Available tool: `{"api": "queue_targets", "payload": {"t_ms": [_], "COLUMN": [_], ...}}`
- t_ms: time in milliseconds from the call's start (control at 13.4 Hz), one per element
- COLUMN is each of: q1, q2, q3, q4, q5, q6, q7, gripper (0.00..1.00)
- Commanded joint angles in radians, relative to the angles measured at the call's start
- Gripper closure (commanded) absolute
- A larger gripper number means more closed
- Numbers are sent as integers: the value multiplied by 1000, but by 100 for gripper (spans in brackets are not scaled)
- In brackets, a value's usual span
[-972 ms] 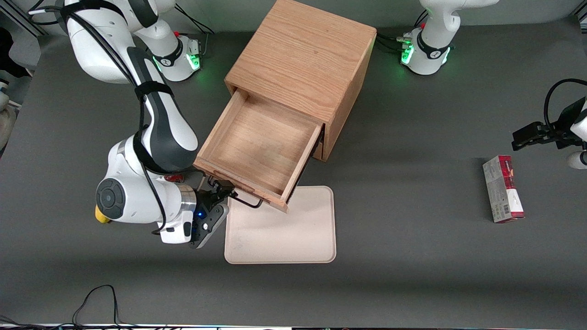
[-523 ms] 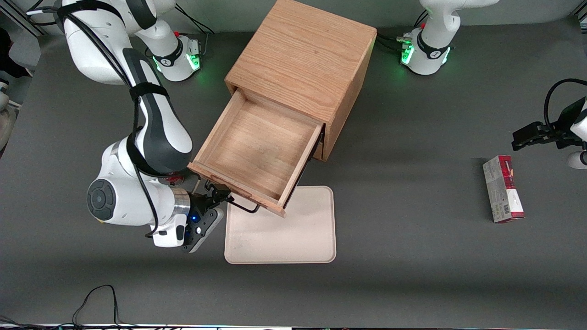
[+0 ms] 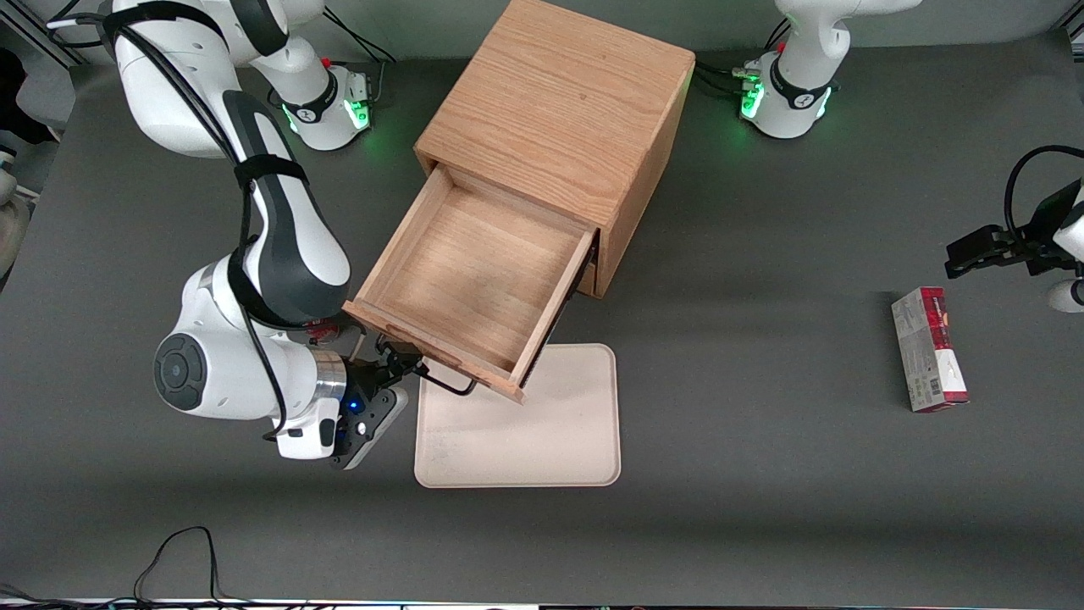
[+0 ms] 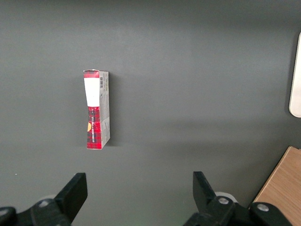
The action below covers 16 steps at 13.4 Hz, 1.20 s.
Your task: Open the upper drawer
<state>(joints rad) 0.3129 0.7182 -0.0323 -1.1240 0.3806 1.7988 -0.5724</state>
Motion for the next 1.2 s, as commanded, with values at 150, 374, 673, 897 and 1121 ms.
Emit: {"api": "queue_targets", "payload": {"t_ms": [150, 374, 673, 897, 1121], "q1": [-38, -47, -81, -81, -80], "q2": [12, 4, -64, -222, -421], "q3": [5, -1, 0, -5, -38], "q4": [99, 130, 130, -30, -266], "q5": [-3, -5, -29, -181, -267], "q6": [-122, -192, -300, -331, -303], "q7": [-4, -4, 2, 2, 115], "gripper": [0, 0, 0, 0, 0]}}
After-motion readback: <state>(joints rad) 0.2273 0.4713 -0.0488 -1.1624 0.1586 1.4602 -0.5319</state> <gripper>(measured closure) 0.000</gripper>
